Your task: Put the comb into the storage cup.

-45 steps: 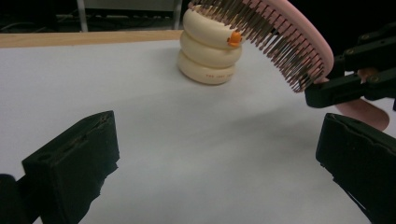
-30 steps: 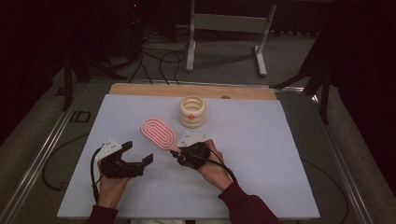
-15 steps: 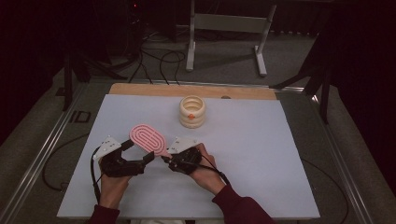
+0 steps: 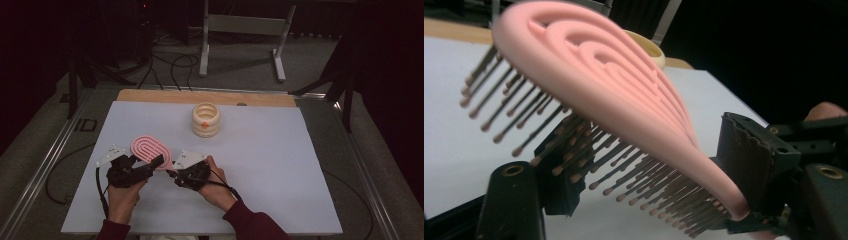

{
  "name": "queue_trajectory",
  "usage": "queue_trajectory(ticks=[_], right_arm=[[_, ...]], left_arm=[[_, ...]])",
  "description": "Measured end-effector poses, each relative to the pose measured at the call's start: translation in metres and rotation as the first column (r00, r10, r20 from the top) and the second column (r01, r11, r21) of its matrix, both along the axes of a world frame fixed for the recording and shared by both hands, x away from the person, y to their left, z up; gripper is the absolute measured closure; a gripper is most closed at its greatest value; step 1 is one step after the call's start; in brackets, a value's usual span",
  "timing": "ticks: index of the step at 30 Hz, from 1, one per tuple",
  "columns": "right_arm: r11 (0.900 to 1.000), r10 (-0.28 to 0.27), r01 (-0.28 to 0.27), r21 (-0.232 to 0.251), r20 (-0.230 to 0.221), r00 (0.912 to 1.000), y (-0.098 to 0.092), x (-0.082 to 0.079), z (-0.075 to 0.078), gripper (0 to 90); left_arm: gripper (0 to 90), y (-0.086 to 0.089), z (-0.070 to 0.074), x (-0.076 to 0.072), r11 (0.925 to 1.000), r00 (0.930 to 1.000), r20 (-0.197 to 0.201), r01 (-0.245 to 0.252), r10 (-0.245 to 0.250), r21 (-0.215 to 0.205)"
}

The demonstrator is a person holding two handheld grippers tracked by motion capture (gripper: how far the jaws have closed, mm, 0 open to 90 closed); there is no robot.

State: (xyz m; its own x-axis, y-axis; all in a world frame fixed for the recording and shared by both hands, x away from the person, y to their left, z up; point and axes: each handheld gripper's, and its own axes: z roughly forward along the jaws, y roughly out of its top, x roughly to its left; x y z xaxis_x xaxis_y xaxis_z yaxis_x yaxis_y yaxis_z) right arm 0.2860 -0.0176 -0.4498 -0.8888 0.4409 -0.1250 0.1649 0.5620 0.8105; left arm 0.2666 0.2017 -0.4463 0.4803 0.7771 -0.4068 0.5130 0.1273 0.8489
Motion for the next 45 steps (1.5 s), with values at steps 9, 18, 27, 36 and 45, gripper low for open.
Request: queue_trajectory(ticks=[9, 18, 27, 36, 45], right_arm=[[1.000, 0.006, -0.005, -0.007, 0.025, 0.9997, 0.004, -0.002, 0.001, 69.9], [1.000, 0.013, -0.012, -0.025, 0.020, 0.9997, 0.005, 0.002, -0.002, 69.8], [1.000, 0.012, -0.012, -0.015, 0.013, 0.9998, 0.006, 0.007, -0.002, 69.7], [1.000, 0.027, -0.027, 0.015, -0.012, 0.9996, -0.001, 0.011, 0.001, 56.2], [0.998, -0.014, 0.017, 0.060, -0.049, 0.9987, -0.028, 0.021, 0.009, 38.4]], left_arm=[[44.0, -0.002, -0.001, 0.003, 0.9992, 0.9982, -0.057, 0.016, -0.018, -0.037], [56.0, -0.005, 0.001, 0.001, 0.9989, 0.9986, -0.044, 0.027, -0.029, -0.039], [63.1, -0.009, 0.006, -0.001, 0.9969, 0.9994, 0.006, 0.035, -0.035, -0.071], [64.0, -0.003, 0.006, -0.002, 0.9962, 0.9997, 0.024, 0.004, -0.002, -0.087], [64.0, 0.001, 0.007, -0.004, 0.9974, 0.9991, 0.041, -0.011, 0.014, -0.072]])
